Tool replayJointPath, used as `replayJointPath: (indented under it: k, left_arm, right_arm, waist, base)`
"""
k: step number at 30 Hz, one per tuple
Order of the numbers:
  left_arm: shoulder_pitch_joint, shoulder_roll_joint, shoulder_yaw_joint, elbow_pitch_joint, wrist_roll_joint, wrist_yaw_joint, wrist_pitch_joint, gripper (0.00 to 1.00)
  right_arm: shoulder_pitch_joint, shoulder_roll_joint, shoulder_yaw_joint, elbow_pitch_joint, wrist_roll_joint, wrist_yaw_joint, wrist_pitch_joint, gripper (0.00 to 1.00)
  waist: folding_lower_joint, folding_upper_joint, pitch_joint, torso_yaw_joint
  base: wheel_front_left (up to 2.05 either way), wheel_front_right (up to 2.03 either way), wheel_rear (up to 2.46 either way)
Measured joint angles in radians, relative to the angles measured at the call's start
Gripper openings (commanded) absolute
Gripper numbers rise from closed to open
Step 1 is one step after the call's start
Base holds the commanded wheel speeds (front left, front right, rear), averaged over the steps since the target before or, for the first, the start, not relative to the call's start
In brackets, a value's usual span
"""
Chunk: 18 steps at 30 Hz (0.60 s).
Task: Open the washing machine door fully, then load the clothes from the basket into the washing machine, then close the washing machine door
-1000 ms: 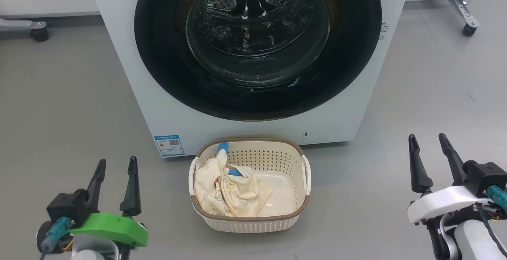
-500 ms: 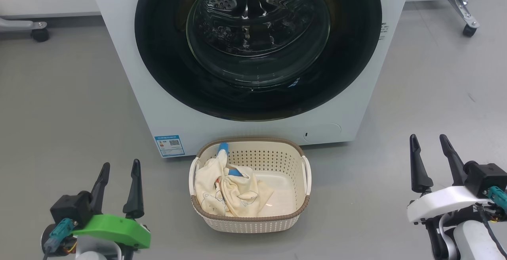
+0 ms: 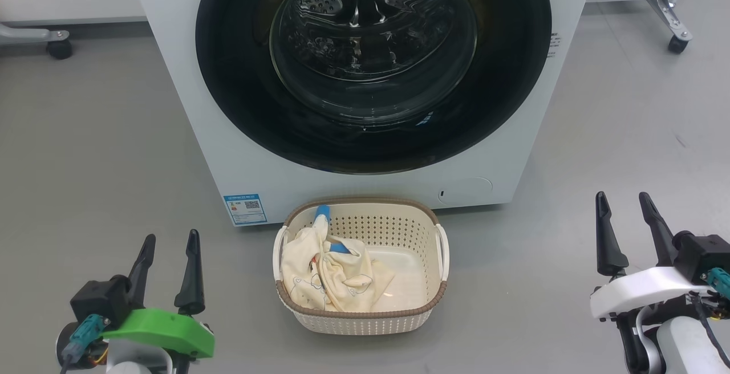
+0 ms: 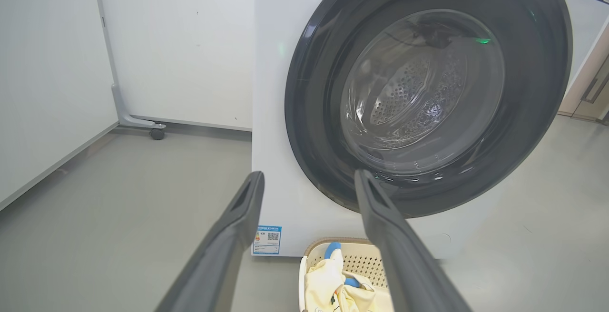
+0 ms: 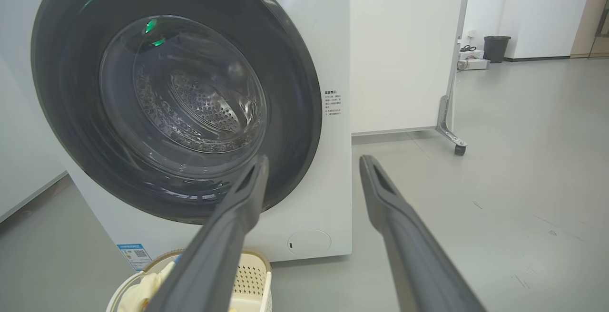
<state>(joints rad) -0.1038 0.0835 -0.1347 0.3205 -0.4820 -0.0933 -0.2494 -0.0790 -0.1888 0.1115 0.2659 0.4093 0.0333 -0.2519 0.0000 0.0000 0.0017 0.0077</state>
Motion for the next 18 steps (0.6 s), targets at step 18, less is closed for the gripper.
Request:
replayJointPath:
  k: [18]
  left_arm:
    - [-0.004, -0.003, 0.007, 0.019, 0.028, -0.005, 0.000, 1.00]
  right_arm:
    - [0.000, 0.020, -0.020, 0.000, -0.016, 0.014, 0.000, 1.00]
  waist:
    - [0.0000, 0.0000, 0.003, 0.002]
  base:
    - [0.14, 0.15, -0.29]
